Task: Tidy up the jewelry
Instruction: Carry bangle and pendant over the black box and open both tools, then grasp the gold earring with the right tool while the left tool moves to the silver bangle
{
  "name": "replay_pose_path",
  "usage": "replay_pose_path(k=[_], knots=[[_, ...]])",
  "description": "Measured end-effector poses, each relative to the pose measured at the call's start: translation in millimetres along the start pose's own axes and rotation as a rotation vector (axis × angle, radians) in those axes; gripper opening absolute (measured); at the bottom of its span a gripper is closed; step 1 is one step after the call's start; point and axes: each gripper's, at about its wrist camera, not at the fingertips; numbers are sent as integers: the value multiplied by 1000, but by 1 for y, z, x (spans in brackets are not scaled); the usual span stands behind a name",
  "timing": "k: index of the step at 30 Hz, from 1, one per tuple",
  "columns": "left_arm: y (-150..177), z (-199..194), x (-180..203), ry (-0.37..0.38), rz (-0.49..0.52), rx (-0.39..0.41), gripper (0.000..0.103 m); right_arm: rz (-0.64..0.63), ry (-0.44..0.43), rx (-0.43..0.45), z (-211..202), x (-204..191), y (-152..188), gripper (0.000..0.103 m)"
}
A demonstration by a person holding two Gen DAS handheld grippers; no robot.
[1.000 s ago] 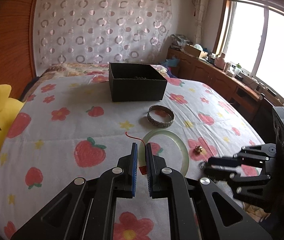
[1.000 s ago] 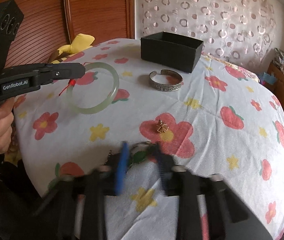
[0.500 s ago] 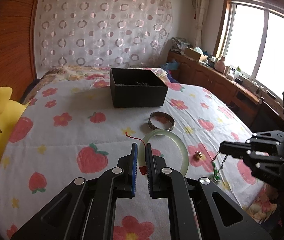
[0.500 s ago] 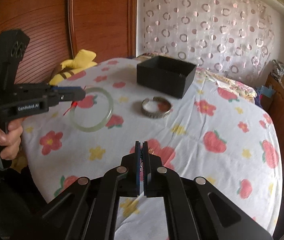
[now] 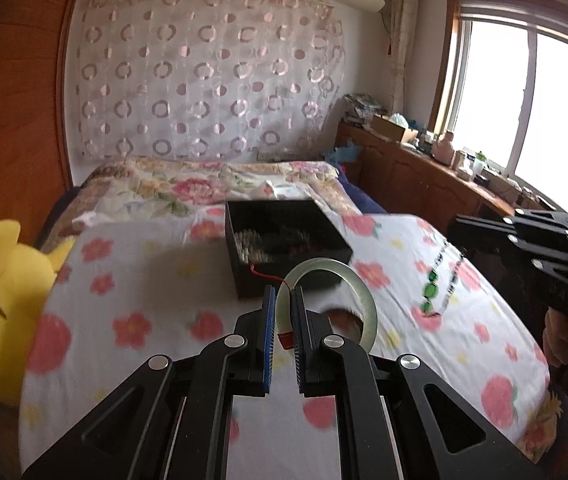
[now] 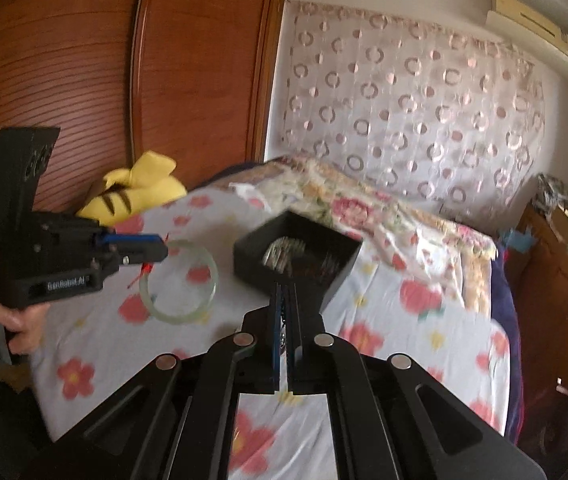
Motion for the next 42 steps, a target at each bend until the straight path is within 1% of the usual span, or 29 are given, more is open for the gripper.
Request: replay_pose_path(k=[3,6,9,15,19,22,23,24,25,27,28,32,39,42], knots=[[-16,14,-9,-10,9,4,7,-7,-11,9,24,10,-26,3],[-29,31,-17,-27,15,-2,7,-4,-22,5,46,18,-40,3],[-39,47,-25,-35,17,-11,7,13,-54,-22,78,28,-50,3],[-51,82,-44,-43,13,-42,7,35,-76,-84,126,42,-48,3],[-54,102,-50,-40,15,-59,7,52,-79,-109,141,47,-43,4],[-59,118,-53,-35,20,-73,7,63,-79,-120,149,53,-45,4],[-60,121,-53,-33,20,-76,8,68,-80,-122,150,55,-45,4],[-61,126,-54,-30,22,-79,8,73,-83,-125,151,57,-45,7],[-62,129,-54,-30,24,-83,8,78,-80,-125,150,59,-45,13],[-63,137,-55,-26,27,-91,8,85,-78,-126,149,61,-45,23],[-65,140,-55,-21,27,-93,4,85,-77,-128,148,61,-44,23],[-66,142,-54,-13,32,-92,4,95,-71,-121,139,66,-41,23],[-66,129,-49,-9,37,-79,4,120,-72,-123,99,64,-19,23],[-60,116,-46,-4,33,-75,15,134,-76,-148,82,58,2,23]])
Point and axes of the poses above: each gripper's, at about its wrist camera, not at the fingertips, and z roughly the way its jaws point, x to its right, y to its underside, and after that the axes turned 12 degrees about z, right-handed
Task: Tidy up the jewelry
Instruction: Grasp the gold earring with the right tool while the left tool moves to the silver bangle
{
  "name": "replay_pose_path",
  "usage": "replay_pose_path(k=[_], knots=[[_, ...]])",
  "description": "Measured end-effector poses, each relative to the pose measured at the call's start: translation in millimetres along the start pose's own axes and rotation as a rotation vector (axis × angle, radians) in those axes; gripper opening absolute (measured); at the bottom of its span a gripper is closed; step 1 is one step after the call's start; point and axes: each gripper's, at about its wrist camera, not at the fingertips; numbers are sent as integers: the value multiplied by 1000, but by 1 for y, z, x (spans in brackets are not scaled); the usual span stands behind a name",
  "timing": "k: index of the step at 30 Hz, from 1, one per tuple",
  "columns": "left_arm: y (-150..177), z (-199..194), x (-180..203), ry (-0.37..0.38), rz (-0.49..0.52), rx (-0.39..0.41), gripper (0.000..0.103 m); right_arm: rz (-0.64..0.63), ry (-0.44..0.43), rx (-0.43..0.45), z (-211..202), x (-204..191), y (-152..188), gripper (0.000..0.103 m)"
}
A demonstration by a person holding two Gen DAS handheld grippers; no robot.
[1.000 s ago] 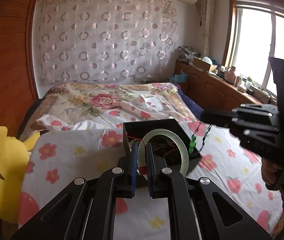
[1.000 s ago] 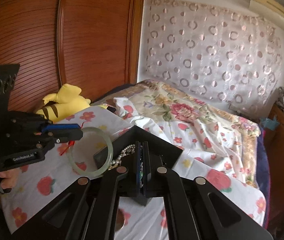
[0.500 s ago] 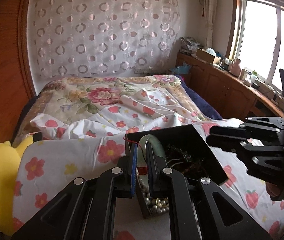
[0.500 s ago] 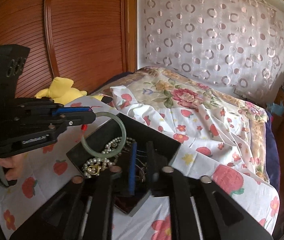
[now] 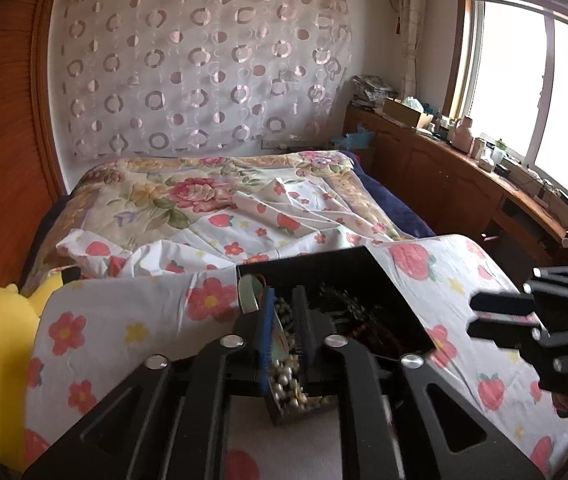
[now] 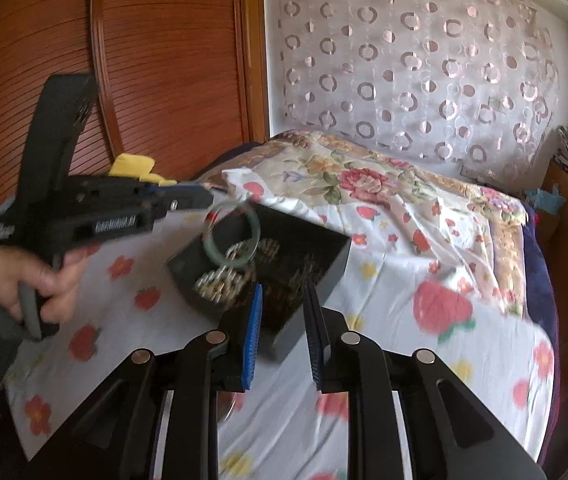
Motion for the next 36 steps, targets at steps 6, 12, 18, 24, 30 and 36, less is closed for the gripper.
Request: replay_pose_path(k=[6,12,18,24,30,36], knots=[[23,-27,15,5,13,7,56,21,14,-72,-16,-10,59,23],[50,-47,31,-11,17,4,92,28,4,-120,-25,-28,102,23],[78,-56,32,-21,-4,-8,95,41,-10,-144,-29,-40,122,26],[103,-51,34,-7,-28,-69,95,13,3,-177,-24,-49,138,37],[111,-49,38,-1,-23,-97,95,-30,40,-188,-18,-54,141,37],[110,-47,42,5,-10,-104,95,-47,49,-181,-16,-54,140,17]])
Point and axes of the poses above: each gripper's, at about its wrist camera, not at the fingertips, and z roughly the way its jaws point, x to its right, y to its underside, and after that the axes turned 12 degrees about z, right-handed
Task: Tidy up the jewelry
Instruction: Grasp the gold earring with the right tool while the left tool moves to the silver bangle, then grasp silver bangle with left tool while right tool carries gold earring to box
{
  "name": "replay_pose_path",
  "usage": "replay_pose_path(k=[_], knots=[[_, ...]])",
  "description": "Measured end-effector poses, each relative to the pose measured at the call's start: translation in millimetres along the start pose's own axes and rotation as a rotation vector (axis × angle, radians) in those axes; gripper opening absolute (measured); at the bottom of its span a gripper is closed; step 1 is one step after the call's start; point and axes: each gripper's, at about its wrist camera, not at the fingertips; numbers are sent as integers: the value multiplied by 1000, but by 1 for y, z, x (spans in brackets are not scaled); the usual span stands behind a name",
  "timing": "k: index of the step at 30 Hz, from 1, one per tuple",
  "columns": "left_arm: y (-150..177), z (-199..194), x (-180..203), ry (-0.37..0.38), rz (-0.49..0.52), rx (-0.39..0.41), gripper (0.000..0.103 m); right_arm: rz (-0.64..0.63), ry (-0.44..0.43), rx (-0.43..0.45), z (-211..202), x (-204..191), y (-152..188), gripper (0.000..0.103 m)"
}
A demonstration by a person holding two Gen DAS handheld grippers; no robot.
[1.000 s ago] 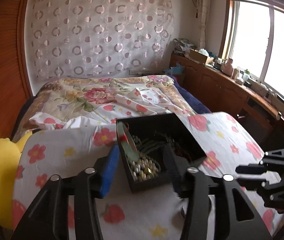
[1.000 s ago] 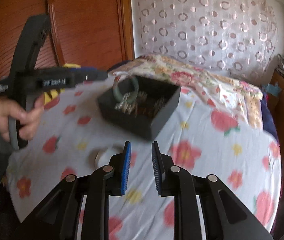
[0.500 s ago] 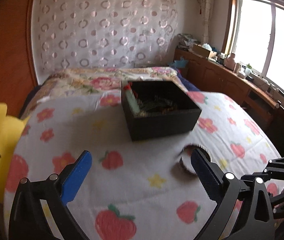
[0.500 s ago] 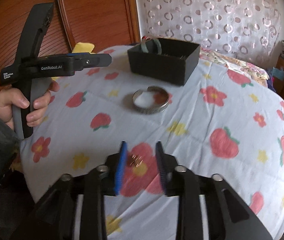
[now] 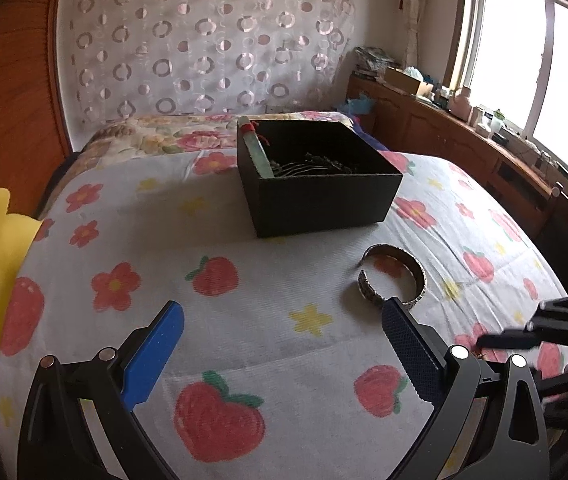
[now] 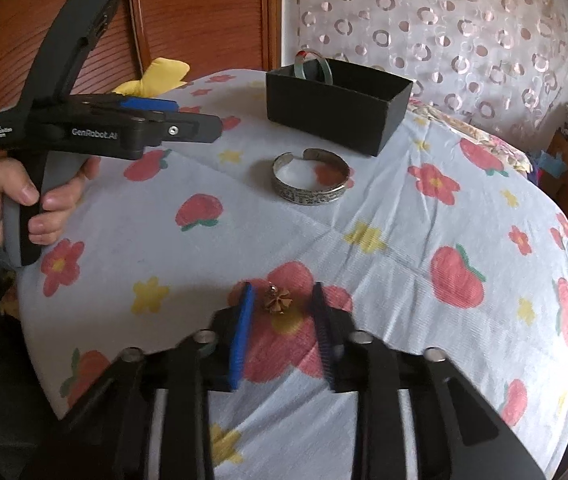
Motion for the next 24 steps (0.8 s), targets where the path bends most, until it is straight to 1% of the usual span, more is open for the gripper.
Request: replay_pose_path(k=[5,8,12,19,24], knots=[[-3,7,7,17,15,-21,95,1,-9,3,-2,6,-1,16],[-7,14,16,31,42,-41,95,31,1,28,-8,19,-3,16],[-17,28,32,73,87,-68,95,58,22,64,-16,35,-9,16],[-30,52,59,108,159,-123,95,98,50,112,-26,60,-16,17],[-34,62,70,94,193,-147,95,115,52,134,-30,71,-18,17]])
Point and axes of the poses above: each gripper's, at about its wrist camera, not at the fingertips, and z roughly the way its jaws point, x to its right, y to its underside, and after that the axes turned 12 degrees about z, right-handed
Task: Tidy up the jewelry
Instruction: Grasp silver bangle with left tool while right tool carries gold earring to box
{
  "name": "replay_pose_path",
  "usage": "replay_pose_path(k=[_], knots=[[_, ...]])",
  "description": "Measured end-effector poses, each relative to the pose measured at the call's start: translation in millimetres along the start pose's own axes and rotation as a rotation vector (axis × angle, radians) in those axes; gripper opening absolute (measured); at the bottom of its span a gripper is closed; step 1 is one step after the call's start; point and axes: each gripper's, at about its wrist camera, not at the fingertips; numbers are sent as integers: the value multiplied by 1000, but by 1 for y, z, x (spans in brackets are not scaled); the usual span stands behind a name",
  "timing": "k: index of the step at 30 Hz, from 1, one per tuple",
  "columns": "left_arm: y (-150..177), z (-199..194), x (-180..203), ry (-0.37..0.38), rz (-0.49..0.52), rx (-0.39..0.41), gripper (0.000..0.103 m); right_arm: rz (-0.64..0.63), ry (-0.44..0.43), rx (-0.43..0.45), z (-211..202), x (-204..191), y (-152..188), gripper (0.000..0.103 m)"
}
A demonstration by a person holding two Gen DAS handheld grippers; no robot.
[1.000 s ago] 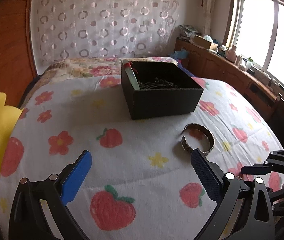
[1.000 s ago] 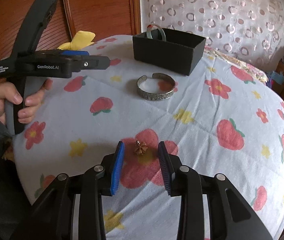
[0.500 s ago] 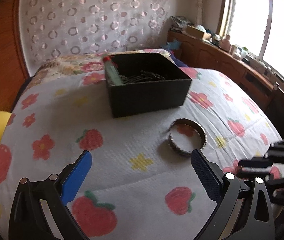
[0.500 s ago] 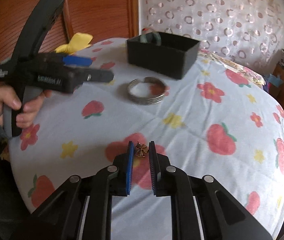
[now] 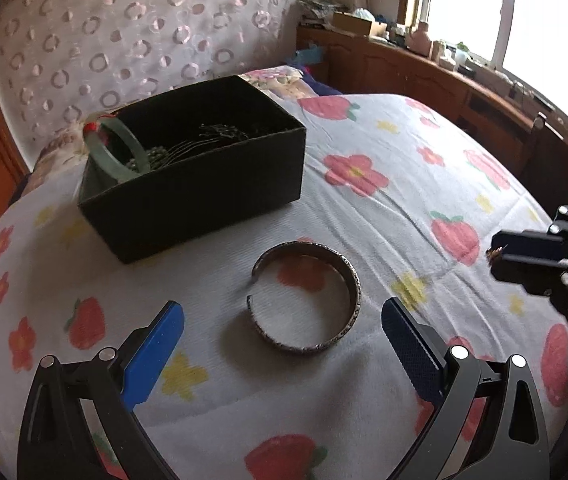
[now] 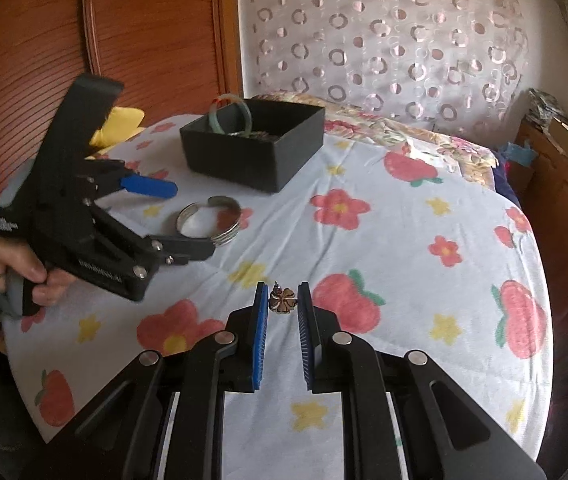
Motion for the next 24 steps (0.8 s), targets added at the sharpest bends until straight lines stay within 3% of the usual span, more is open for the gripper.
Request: replay_pose_path(k=[6,14,24], knots=[[-1,-2,7,-15,28,7,53,8,-5,13,-3,5,-2,17],[1,-14,0,-2,0,40,53,-2,-14,29,-4,3,-12,17],[-28,-51,-30,-62,-32,161,53,-24,-34,82,1,-4,-57,17]])
Point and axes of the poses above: each gripper's, at about its wrist camera, not at the fingertips, and z roughly the way its jaws point, x to its right, y to its underside, and after that the axes turned 12 degrees about z, right-handed
